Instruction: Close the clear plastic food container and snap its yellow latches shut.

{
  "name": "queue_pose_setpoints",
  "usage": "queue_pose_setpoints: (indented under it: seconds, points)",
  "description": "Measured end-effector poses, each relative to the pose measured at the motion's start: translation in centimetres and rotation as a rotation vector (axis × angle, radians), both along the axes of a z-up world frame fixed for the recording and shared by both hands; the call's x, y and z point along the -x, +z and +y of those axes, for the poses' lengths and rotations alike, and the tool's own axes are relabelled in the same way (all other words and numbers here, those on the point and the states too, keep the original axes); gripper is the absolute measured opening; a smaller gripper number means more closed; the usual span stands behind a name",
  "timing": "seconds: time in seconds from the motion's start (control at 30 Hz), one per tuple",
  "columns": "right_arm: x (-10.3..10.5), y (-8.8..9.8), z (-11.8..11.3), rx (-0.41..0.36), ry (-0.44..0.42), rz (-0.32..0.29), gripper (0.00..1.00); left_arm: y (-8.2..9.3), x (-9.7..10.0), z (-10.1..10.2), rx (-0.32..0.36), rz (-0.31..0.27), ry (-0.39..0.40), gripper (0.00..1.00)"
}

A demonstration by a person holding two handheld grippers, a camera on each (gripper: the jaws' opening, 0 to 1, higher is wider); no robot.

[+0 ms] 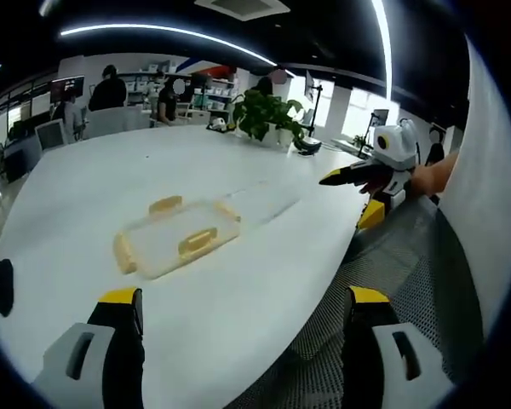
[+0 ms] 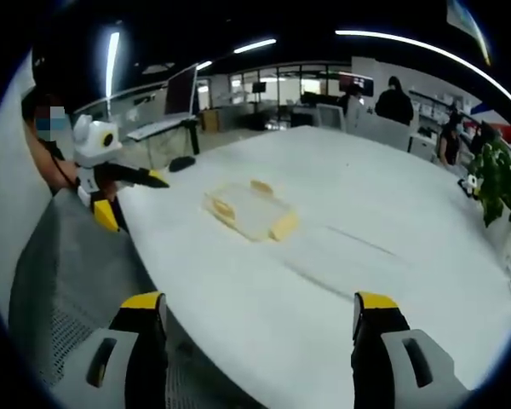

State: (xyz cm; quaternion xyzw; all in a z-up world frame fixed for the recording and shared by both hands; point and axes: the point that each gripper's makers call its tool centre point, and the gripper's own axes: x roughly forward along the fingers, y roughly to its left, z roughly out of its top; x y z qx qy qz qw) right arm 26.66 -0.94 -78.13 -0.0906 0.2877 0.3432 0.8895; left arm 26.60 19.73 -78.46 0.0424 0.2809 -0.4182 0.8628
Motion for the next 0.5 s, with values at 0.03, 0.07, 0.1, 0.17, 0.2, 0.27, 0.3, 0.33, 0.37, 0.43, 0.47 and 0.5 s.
queue_pose_setpoints:
  seconds: [0.03,0.07,0.1,0.17,0.2,0.27,0.3,0.33,0.37,0.43,0.47,0.5]
  points:
    - [0.0,0.04,0.06,0.0,0.003,-0.001,0.91,0.02,0.0,0.0,0.0,-0.002,-0.001,0.99]
    - [0.03,0.02,0.09,0.002,0.006,0.0,0.91,-0.03,-0.01,0.04,-0.001,-0.003,-0.001,0.99]
    - [0.08,-0.08,0.12,0.007,0.01,0.003,0.91,-0.06,-0.01,0.05,-0.001,-0.003,-0.001,0.99]
    - [0.1,-0.12,0.17,0.011,0.014,0.003,0.9,-0.04,-0.04,0.06,-0.002,-0.004,-0.002,0.99]
    - [0.09,-0.1,0.19,0.012,0.016,0.002,0.9,-0.01,-0.04,0.06,-0.002,-0.004,-0.002,0.99]
    - [0.09,-0.15,0.22,0.013,0.015,0.004,0.9,0.02,-0.01,0.03,-0.003,-0.005,-0.006,0.99]
    - [0.13,-0.14,0.22,0.013,0.014,0.008,0.89,0.01,0.01,0.01,-0.004,-0.004,-0.009,0.99]
    - [0.13,-0.14,0.2,0.015,0.013,0.007,0.89,0.0,0.01,0.01,-0.004,-0.004,-0.009,0.99]
    - [0.12,-0.11,0.19,0.016,0.012,0.007,0.89,0.0,0.01,0.0,-0.003,-0.004,-0.009,0.99]
    - [0.09,-0.1,0.17,0.016,0.011,0.007,0.89,0.07,-0.01,-0.02,0.0,-0.004,-0.008,0.99]
    - [0.09,-0.12,0.17,0.017,0.012,0.007,0.89,0.09,0.01,-0.01,0.0,-0.003,-0.008,0.99]
    - [0.1,-0.15,0.16,0.018,0.012,0.007,0.89,0.1,0.01,-0.01,0.0,-0.003,-0.008,0.99]
